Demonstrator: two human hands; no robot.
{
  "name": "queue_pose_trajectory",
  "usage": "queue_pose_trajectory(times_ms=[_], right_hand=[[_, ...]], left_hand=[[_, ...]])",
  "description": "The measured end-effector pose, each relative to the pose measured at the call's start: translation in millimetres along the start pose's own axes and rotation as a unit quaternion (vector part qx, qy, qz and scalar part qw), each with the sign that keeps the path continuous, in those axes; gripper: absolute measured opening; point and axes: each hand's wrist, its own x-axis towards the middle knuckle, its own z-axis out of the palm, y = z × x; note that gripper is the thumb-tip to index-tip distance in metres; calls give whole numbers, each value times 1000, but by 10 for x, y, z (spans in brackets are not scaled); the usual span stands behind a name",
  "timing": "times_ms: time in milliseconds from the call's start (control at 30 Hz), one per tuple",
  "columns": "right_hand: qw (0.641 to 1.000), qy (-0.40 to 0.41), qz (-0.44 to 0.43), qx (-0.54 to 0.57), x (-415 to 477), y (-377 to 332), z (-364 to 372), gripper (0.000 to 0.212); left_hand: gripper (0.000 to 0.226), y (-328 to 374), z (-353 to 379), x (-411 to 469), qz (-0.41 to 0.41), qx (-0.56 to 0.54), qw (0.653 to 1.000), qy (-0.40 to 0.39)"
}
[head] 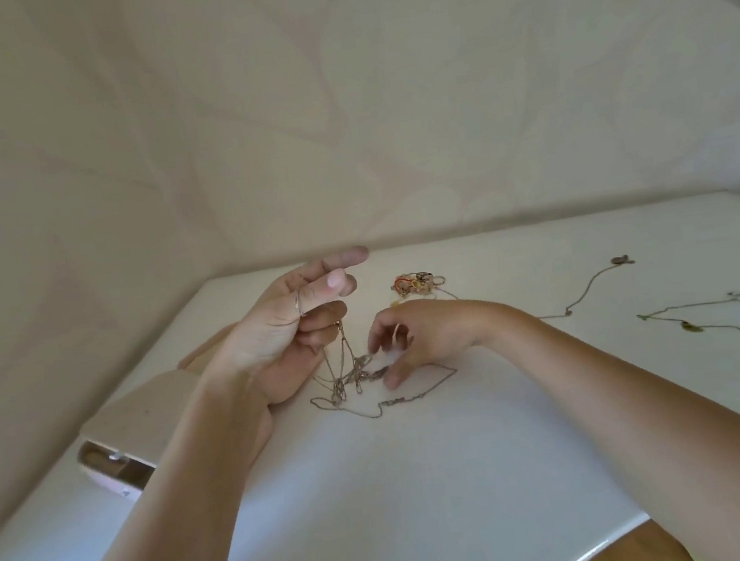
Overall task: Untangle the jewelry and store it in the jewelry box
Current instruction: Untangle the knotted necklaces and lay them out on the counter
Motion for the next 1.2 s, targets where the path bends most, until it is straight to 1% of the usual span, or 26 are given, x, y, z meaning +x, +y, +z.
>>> queue_pose_trajectory(times_ms=[100, 167, 200, 233, 300, 400, 467, 633, 733, 767, 800, 900, 967, 1000, 1033, 1067, 1100, 1133, 1167, 1200], right_hand=[[996, 66, 4, 66, -145, 190, -153, 11], [992, 119, 7, 46, -284, 329, -181, 12], [991, 128, 9, 36, -359, 386, -162, 15], [991, 126, 13, 34, -441, 427, -130, 16], [991, 128, 31, 24, -597, 499, -73, 13], [981, 183, 66, -9, -804, 616, -67, 9], [973, 208, 94, -18, -951, 684, -87, 9], [946, 265, 178, -62, -1303, 869, -195, 10], [922, 275, 252, -106, -1453, 977, -311, 10], [912, 267, 284, -129, -1477, 1020, -361, 12], [902, 256, 313, -152, -1489, 1056, -412, 14], [869, 200, 402, -206, -1463, 1096, -548, 19], [849, 171, 436, -243, -1430, 1008, -578, 14], [846, 177, 434, -254, -1398, 936, -583, 12], [851, 199, 410, -262, -1340, 857, -572, 15], [869, 228, 361, -251, -1259, 776, -539, 17], [895, 259, 294, -214, -1164, 690, -463, 15], [925, 272, 217, -153, -1056, 574, -347, 9], [950, 260, 146, -94, -949, 443, -210, 19], [971, 216, 91, -51, -859, 308, -50, 33]], left_hand=[[55, 12, -37, -6, -1, 43, 999, 7], [39, -29, -13, 9, -23, 84, 996, 22], [31, -51, 7, 19, -40, 101, 994, 27], [27, -73, 24, 28, -62, 116, 991, 27], [32, -141, 33, 40, -125, 157, 980, 0], [52, -297, 78, 17, -227, 234, 945, -39], [60, -368, 108, 8, -254, 257, 932, -32], [68, -352, 92, 26, -232, 264, 936, -23], [49, -356, 106, 21, -222, 237, 946, 16], [51, -348, 106, 22, -216, 229, 949, 30], [57, -333, 94, 25, -209, 220, 952, 38], [87, -296, 43, 13, -190, 220, 956, 38], [97, -263, 8, 4, -178, 225, 957, 41], [94, -241, -2, 4, -173, 226, 958, 44], [85, -214, -8, 11, -172, 229, 957, 49], [74, -197, -18, 19, -172, 230, 956, 55], [67, -186, -24, 21, -171, 228, 957, 61], [69, -192, -52, 28, -165, 219, 960, 64], [78, -194, -66, 22, -157, 208, 963, 69], [85, -193, -68, 16, -148, 196, 966, 80]])
